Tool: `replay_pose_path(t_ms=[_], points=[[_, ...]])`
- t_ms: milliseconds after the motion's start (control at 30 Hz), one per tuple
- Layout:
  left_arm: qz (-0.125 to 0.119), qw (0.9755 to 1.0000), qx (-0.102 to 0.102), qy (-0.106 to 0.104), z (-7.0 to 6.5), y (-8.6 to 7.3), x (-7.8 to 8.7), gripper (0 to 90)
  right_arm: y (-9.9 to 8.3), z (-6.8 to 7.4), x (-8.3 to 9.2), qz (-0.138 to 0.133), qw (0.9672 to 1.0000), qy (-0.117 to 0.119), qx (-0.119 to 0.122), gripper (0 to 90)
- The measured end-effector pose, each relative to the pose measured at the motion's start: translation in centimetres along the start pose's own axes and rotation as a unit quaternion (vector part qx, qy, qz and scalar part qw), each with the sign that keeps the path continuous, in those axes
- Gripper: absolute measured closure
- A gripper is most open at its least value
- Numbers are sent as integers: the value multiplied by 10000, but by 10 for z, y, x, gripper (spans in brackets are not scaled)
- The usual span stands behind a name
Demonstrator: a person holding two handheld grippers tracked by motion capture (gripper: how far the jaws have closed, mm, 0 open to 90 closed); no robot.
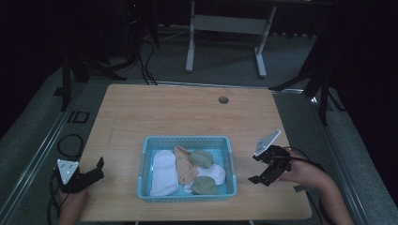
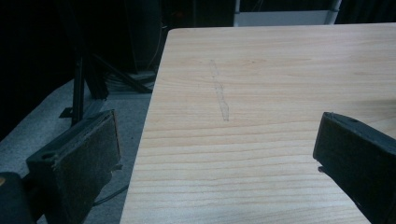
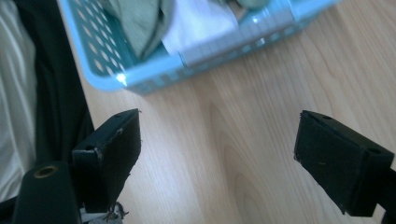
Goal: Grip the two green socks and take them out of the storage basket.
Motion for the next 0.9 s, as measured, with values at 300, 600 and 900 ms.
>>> replay_pose_path(t_ms=[300,600,900], points=[[-12,10000,8,-8,0,0,0,4,27,11,2,-75,9992,97,368,143],[-9,10000,5,-12,0,0,0,4,51,18,-4,-172,9977,136,639,169],[-17,10000,0,-20,0,0,0,4,68,24,-19,-41,9961,304,829,170]])
Point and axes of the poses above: each handheld gripper's, and its own axes: x roughly backward along the jaws, y roughly out of its top, z roughly to its left, the point moved 2 cm from there along -x, roughly forward along the jaws, and after that the axes turned 2 degrees about -x, right-handed, at the moved point
